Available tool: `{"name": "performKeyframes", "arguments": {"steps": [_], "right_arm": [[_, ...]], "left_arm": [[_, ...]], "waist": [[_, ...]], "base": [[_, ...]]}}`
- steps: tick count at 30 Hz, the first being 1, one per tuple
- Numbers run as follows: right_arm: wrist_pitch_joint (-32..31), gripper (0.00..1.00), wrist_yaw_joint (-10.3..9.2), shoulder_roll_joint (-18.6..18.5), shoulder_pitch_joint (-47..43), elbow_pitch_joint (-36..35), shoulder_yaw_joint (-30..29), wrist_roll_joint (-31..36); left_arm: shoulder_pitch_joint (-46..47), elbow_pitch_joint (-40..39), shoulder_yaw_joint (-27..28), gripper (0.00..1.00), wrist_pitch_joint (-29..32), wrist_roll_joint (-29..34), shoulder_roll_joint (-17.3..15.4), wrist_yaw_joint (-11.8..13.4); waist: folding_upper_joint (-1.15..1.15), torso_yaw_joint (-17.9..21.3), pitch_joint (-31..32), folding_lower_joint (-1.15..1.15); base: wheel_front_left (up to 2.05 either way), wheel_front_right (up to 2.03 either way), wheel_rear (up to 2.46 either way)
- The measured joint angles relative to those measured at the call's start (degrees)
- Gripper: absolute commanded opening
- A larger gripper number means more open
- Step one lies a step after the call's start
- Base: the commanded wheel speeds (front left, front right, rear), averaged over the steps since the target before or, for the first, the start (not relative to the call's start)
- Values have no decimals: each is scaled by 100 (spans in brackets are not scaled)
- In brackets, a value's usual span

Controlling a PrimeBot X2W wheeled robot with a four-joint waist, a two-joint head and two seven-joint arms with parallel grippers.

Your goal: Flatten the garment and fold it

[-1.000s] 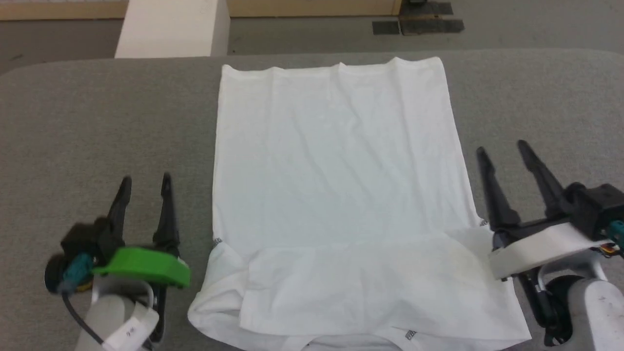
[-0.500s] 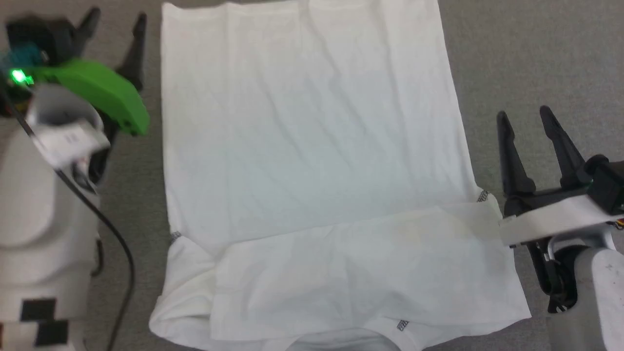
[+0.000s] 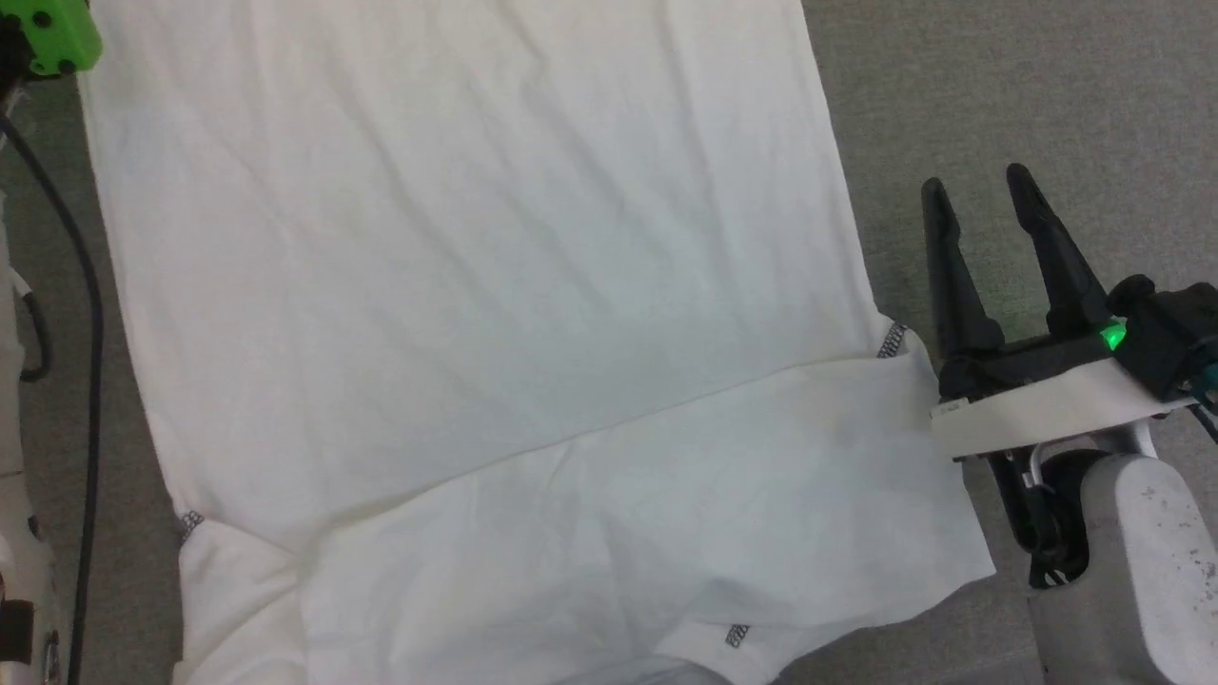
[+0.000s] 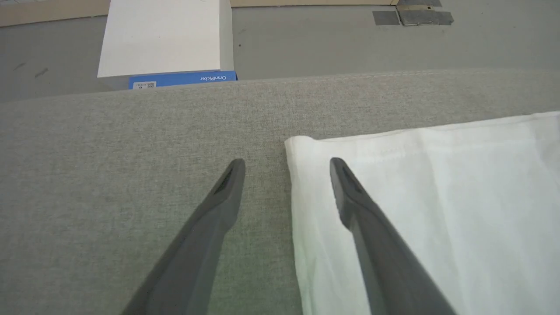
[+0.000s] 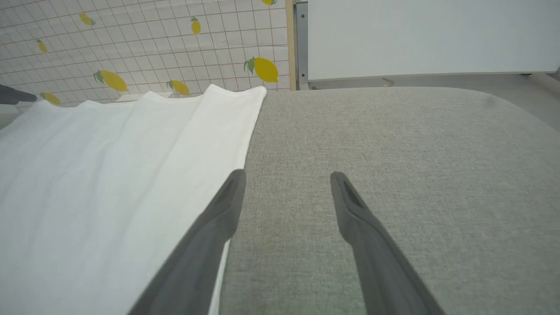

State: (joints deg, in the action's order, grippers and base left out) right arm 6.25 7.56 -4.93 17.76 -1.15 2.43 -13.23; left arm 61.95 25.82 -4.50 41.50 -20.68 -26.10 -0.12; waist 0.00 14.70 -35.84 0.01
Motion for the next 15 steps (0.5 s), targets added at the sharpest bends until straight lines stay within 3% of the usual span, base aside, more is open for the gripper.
{"name": "performKeyframes", "arguments": {"steps": [8,9,10,11,12,15], "right_arm": [[34,100,0,23,117,58,131,-4],[31,100,0,8,157,57,162,-4],[10,100,0,-19,208,56,193,-3],[-33,100,0,-58,283,52,226,3],[-79,100,0,-101,366,49,264,7],[-398,100,0,-259,853,67,387,8]], "left_arm": [[36,-487,-71,100,947,142,-224,456],[35,-561,-90,60,992,177,-247,508],[35,-635,-114,36,1038,189,-263,531],[34,-699,-131,5,1055,207,-277,552],[32,-743,-152,0,1059,213,-288,566],[28,-850,-218,0,1050,307,-348,567]], "waist": [[0,271,-326,0],[0,283,-354,0],[0,289,-378,0],[0,289,-397,0],[0,287,-409,0],[0,272,-450,0]], "base": [[0,0,0],[0,0,0],[0,0,0],[0,0,0],[0,0,0],[0,0,0]]}}
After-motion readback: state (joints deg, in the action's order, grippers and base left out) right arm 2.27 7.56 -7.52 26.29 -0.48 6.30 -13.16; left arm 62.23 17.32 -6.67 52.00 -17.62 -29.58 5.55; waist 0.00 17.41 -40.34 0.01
